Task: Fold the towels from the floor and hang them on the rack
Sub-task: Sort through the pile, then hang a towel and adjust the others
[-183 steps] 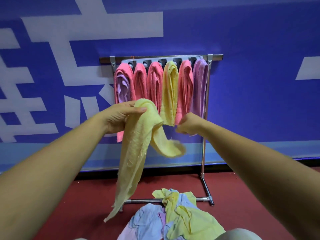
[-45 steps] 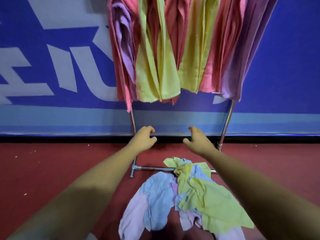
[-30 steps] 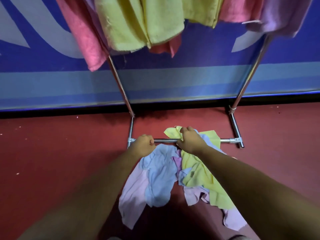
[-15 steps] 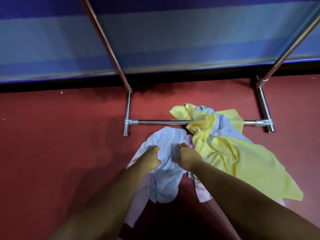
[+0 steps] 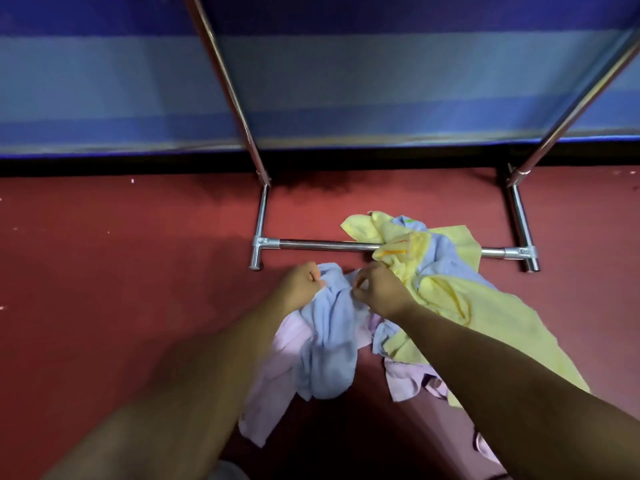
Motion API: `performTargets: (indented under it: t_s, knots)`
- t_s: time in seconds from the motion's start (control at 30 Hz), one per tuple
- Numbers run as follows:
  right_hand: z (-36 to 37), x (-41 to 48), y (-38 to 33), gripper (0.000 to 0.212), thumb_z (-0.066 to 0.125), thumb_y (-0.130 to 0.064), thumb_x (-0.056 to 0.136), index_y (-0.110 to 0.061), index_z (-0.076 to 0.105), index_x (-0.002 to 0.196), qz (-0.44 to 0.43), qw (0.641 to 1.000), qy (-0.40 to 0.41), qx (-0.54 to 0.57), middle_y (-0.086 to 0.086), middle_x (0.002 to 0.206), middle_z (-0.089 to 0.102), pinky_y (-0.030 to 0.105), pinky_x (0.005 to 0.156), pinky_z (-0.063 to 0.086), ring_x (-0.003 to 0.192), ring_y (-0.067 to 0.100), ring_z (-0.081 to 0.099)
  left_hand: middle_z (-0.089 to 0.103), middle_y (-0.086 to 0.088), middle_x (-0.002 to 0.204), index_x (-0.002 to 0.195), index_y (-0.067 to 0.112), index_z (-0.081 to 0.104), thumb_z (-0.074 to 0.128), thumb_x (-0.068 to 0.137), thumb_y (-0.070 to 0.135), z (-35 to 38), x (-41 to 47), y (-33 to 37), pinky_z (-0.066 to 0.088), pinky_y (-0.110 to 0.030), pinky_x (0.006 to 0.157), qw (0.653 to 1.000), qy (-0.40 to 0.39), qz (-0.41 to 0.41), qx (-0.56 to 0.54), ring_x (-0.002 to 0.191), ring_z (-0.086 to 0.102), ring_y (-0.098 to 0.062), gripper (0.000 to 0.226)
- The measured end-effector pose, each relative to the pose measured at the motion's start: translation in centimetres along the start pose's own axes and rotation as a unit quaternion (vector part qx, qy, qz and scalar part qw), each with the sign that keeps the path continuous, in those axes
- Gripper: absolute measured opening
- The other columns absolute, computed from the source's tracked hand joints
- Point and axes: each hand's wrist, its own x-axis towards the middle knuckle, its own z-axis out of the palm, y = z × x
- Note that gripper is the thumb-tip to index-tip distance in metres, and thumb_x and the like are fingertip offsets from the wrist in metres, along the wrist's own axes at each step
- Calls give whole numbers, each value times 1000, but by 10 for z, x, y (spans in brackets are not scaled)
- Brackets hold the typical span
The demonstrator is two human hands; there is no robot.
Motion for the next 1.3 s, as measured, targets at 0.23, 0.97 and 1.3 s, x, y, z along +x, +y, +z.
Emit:
performTargets:
  t_s: [0.23, 0.97, 1.3]
  knots:
    - [-91, -51, -84, 24, 66, -5, 78, -14, 59, 58, -38, 991, 59, 112, 3, 57, 60, 19, 52, 40, 49, 6, 49, 43, 5, 63, 72, 20, 46, 61, 92, 12, -74, -61, 92, 32, -22, 52, 989, 118, 40, -75, 61, 40, -15, 26]
    - [-186, -289, -196, 13, 62, -6, 76, -12, 66, 87, -141, 951, 161, 225, 5, 71, 67, 39, 69, 52, 66, 15, 58, 57, -9, 78, 96, 6, 64, 47, 101, 13, -143, -325, 214, 36, -21, 57, 941, 129, 178, -258, 69, 48, -17, 19]
    - [-193, -289, -199, 13, 68, -21, 91, -9, 72, 86, -231, 939, 124, 223, 5, 80, 69, 36, 76, 45, 76, 11, 57, 72, 1, 87, 100, 21, 68, 65, 92, 30, -150, -332, 224, 47, -20, 72, 926, 60, 268, -259, 73, 63, -6, 13]
